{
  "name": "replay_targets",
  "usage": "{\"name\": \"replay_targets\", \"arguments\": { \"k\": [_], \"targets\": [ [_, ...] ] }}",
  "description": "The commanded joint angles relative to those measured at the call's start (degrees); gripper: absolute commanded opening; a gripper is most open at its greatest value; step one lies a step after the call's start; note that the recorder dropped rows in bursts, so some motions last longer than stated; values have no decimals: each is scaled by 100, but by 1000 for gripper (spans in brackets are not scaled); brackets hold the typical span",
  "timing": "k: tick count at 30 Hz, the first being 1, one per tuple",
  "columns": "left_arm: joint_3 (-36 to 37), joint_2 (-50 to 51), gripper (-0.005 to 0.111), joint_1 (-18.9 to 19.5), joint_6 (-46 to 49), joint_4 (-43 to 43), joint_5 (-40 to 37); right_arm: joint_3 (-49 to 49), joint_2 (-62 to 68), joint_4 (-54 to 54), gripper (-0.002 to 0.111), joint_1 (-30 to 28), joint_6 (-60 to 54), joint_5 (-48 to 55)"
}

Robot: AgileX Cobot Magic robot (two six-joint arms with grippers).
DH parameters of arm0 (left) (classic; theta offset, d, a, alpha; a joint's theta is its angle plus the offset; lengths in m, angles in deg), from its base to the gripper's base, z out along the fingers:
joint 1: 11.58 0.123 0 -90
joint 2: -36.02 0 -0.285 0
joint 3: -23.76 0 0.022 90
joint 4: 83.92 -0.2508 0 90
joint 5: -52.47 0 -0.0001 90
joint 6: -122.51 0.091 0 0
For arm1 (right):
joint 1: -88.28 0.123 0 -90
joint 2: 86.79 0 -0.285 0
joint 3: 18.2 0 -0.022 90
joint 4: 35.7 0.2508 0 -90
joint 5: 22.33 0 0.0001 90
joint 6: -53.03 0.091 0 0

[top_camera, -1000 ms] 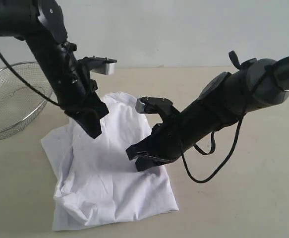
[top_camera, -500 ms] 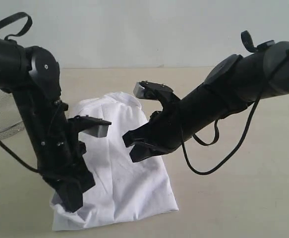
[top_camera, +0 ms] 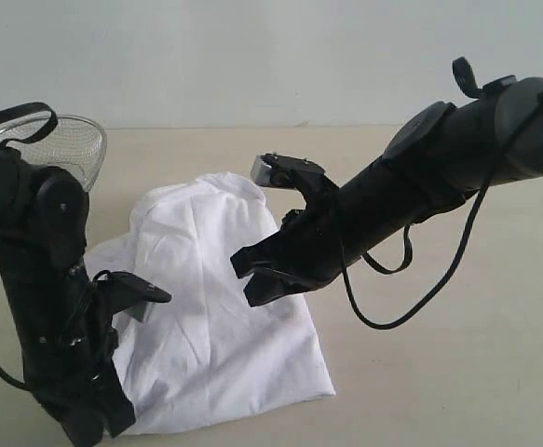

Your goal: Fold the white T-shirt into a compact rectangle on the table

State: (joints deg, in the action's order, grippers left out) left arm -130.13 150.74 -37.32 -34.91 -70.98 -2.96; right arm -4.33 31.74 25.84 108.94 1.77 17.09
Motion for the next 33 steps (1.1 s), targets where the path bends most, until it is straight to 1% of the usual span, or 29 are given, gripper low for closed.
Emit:
{"name": "replay_targets", "arguments": {
  "k": [1,4,6,10,12,17,19,22,24,26,30,33],
  "targets": [
    [116,-50,4,-23,-119,-38,536,4,-62,-60,0,-14,-6,82],
    [116,-30,4,-23,-119,-38,631,4,-62,-60,0,-14,-6,128],
    [116,-29,4,-23,-175,-50,520,4,-62,-60,0,-14,-6,175],
    [116,-173,4,-16,-618,-353,136,4,-62,-60,0,-14,-6,201],
    [116,-386,4,-16,-754,-439,-34,4,-62,-60,0,-14,-6,201],
    [116,-1266,4,-16,-840,-497,-62,4,-62,-60,0,-14,-6,201],
    [116,-1545,4,-16,-840,-483,100,4,-62,-60,0,-14,-6,201],
    [116,-1814,4,-16,-840,-415,662,4,-62,-60,0,-14,-6,164],
    [116,-1832,4,-16,-759,-187,1126,4,-62,-60,0,-14,-6,153],
    [116,-1741,4,-16,-628,-13,1420,4,-62,-60,0,-14,-6,153],
    [116,-1362,4,-16,-349,245,1578,4,-62,-60,0,-14,-6,168],
    [116,-1039,4,-16,-312,244,1620,4,-62,-60,0,-14,-6,168]
  ]
}}
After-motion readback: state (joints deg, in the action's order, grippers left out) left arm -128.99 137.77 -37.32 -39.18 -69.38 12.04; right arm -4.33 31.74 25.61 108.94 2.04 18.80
